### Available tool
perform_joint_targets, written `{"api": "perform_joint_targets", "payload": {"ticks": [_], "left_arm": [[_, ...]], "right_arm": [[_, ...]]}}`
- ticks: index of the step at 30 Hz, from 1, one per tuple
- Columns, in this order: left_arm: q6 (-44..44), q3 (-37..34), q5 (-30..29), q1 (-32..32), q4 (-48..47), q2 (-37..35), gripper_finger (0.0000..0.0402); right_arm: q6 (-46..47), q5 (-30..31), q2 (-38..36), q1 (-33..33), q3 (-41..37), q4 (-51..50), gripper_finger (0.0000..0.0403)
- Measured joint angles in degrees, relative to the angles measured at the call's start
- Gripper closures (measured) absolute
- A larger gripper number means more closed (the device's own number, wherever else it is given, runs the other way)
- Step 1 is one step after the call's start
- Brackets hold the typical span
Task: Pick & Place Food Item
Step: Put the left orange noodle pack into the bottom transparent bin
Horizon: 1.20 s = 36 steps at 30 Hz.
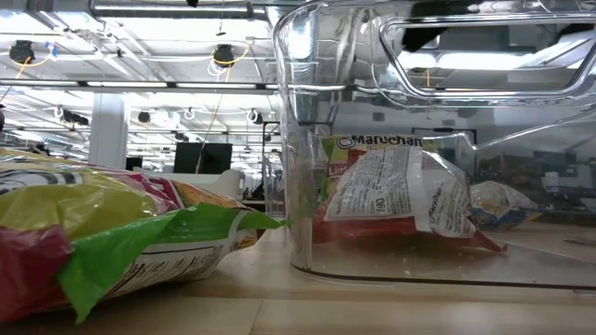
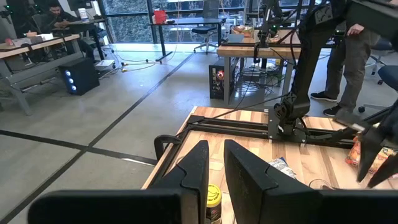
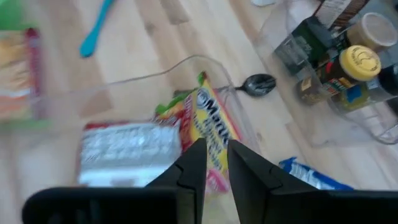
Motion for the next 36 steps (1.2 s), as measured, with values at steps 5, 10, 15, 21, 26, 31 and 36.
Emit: {"api": "perform_joint_targets", "payload": {"ticks": [5, 10, 15, 21, 26, 31, 36], "left_arm": [[0.0, 0.0, 0.01, -0.01, 0.01, 0.0, 0.0358], [0.0, 0.0, 0.02, 0.0, 0.02, 0.0, 0.0358], [0.0, 0.0, 0.0, -0.02, 0.01, 0.0, 0.0358], [0.0, 0.0, 0.0, -0.02, 0.03, 0.0, 0.0358], [0.0, 0.0, 0.02, -0.02, 0.32, 0.0, 0.0358], [0.0, 0.0, 0.01, -0.02, 0.71, 0.0, 0.0358], [0.0, 0.0, 0.01, -0.02, 1.16, 0.0, 0.0358]], "right_arm": [[-4.16, -7.08, -2.8, 3.17, 0.0, -0.72, 0.0344], [-11.71, -12.56, -3.39, 5.54, 0.0, 0.68, 0.0344], [-21.17, -17.19, -2.72, 6.63, -0.09, 6.08, 0.0353], [-34.06, -21.1, 0.3, 6.04, -0.02, 12.31, 0.0398], [-35.89, -23.76, 3.8, 4.49, -0.04, 12.2, 0.0396], [-35.46, -27.0, 5.6, 3.22, -0.04, 11.78, 0.04], [-32.55, -27.05, 5.21, 3.68, -0.04, 8.32, 0.0402]]}}
